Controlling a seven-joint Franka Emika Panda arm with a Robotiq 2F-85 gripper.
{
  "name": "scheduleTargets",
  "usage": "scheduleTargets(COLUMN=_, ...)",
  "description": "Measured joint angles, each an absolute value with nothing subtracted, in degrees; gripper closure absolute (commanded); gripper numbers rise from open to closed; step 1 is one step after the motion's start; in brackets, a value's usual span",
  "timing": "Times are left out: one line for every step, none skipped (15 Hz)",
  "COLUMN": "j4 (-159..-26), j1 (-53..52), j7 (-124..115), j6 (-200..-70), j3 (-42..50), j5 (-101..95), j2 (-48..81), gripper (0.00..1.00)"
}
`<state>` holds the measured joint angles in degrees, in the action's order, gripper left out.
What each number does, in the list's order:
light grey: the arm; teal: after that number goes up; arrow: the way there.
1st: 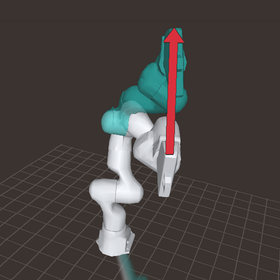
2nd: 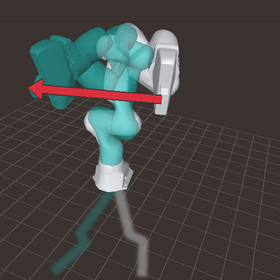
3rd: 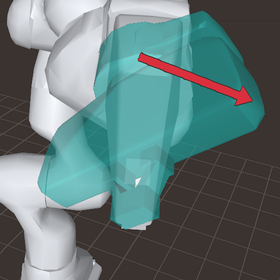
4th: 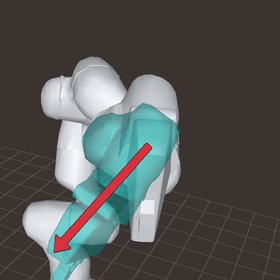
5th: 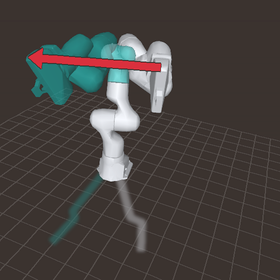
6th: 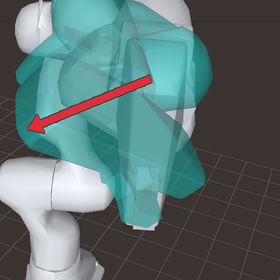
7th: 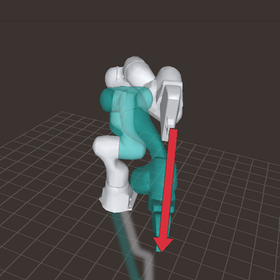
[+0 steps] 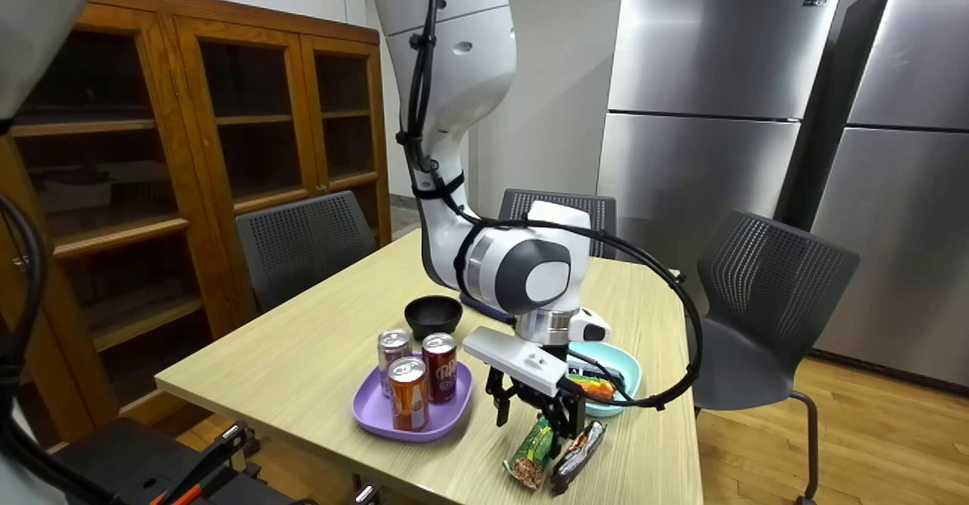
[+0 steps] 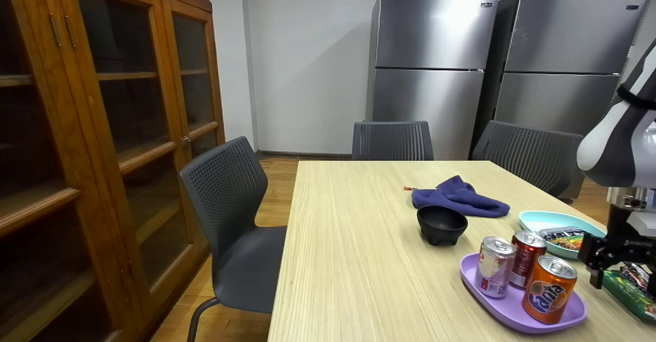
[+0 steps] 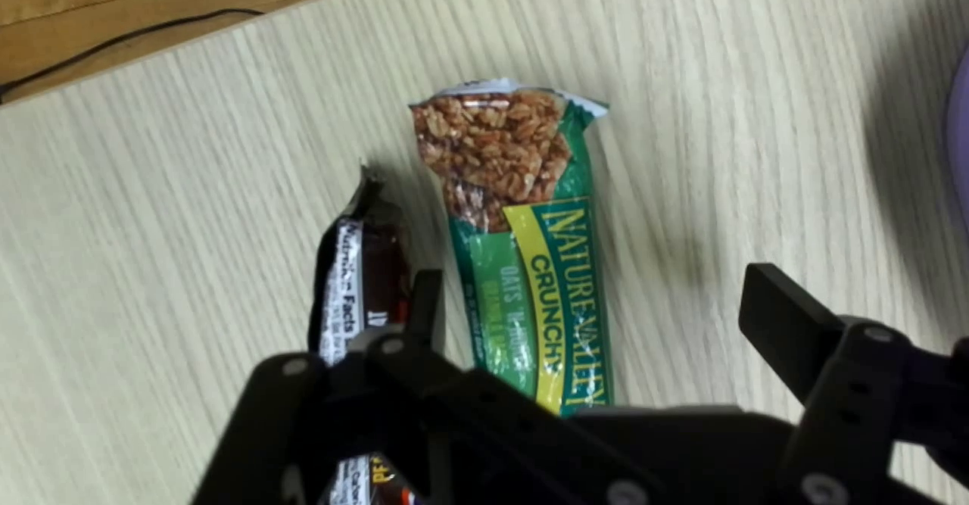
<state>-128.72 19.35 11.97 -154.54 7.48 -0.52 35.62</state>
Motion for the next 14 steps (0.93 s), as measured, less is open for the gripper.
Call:
scheduleTargets(j4=-128.43, j1=19.70, j7=12.11, j6=-154.54, j3=7.27, j5=-0.27, j2=35.89, gripper=0.00)
scheduleTargets(j4=-128.09, j1=19.99, j7=12.29, j6=-154.54, j3=7.14, j5=0.02, j2=36.21, gripper=0.00)
scheduleTargets(j4=-127.79, j1=20.24, j7=12.40, j6=-154.52, j3=7.02, j5=0.19, j2=36.49, gripper=0.00)
scheduleTargets(j4=-127.52, j1=20.44, j7=12.49, j6=-154.49, j3=6.88, j5=0.31, j2=36.73, gripper=0.00)
scheduleTargets(j4=-127.25, j1=20.59, j7=12.55, j6=-154.46, j3=6.74, j5=0.37, j2=36.99, gripper=0.00)
scheduleTargets(j4=-127.01, j1=20.72, j7=12.58, j6=-154.41, j3=6.59, j5=0.39, j2=37.23, gripper=0.25)
scheduleTargets(j4=-126.74, j1=20.80, j7=12.60, j6=-154.37, j3=6.47, j5=0.40, j2=37.51, gripper=0.26)
scheduleTargets(j4=-126.52, j1=20.87, j7=12.65, j6=-154.33, j3=6.36, j5=0.40, j2=37.75, gripper=0.34)
scheduleTargets(j4=-126.35, j1=20.93, j7=12.68, j6=-154.30, j3=6.27, j5=0.40, j2=37.93, gripper=0.42)
scheduleTargets(j4=-126.21, j1=21.00, j7=12.68, j6=-154.28, j3=6.16, j5=0.41, j2=38.03, gripper=0.51)
scheduleTargets(j4=-126.14, j1=21.09, j7=12.69, j6=-154.27, j3=6.05, j5=0.41, j2=38.04, gripper=0.58)
scheduleTargets(j4=-126.06, j1=21.15, j7=12.70, j6=-154.27, j3=5.98, j5=0.41, j2=38.04, gripper=0.66)
scheduleTargets(j4=-125.97, j1=21.17, j7=12.70, j6=-154.27, j3=5.97, j5=0.41, j2=38.04, gripper=0.73)
scheduleTargets(j4=-125.87, j1=21.17, j7=12.70, j6=-154.27, j3=5.93, j5=0.41, j2=37.99, gripper=0.81)
